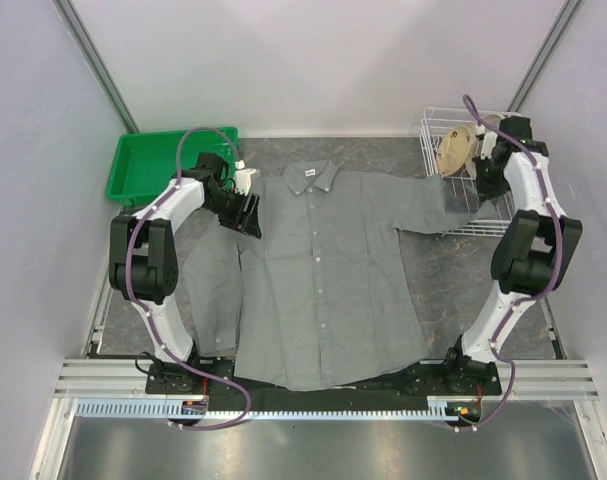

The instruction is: Pin the brooch onto the clothing

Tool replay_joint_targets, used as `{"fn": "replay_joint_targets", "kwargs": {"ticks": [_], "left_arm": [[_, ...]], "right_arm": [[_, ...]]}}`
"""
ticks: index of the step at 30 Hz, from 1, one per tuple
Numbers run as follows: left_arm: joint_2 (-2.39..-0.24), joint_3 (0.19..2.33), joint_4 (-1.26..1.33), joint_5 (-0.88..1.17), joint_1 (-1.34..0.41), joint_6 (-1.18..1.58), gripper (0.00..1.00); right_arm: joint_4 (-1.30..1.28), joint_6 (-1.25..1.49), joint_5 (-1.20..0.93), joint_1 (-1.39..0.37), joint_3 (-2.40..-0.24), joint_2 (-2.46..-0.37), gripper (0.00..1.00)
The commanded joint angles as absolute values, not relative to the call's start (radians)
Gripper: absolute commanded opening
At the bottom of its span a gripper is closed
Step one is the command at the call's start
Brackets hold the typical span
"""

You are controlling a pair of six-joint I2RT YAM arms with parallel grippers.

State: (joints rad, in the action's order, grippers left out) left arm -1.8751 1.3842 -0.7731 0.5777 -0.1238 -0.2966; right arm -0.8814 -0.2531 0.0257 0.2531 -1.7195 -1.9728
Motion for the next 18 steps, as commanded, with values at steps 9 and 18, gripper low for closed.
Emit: {"fn": "replay_joint_targets", "kwargs": {"ticks": [9, 18], "left_arm": [[-1.827, 1.405, -0.752, 0.591, -0.120, -0.321, 0.62], [-1.810, 1.390, -0.730, 0.589, -0.110, -0.316, 0.62]], "right_arm": [[-0.782, -0.227, -0.291, 0.252, -1.718, -1.622, 0.00], [-0.470, -0.155, -0.318, 0.252, -1.334, -1.210, 0.00]]}}
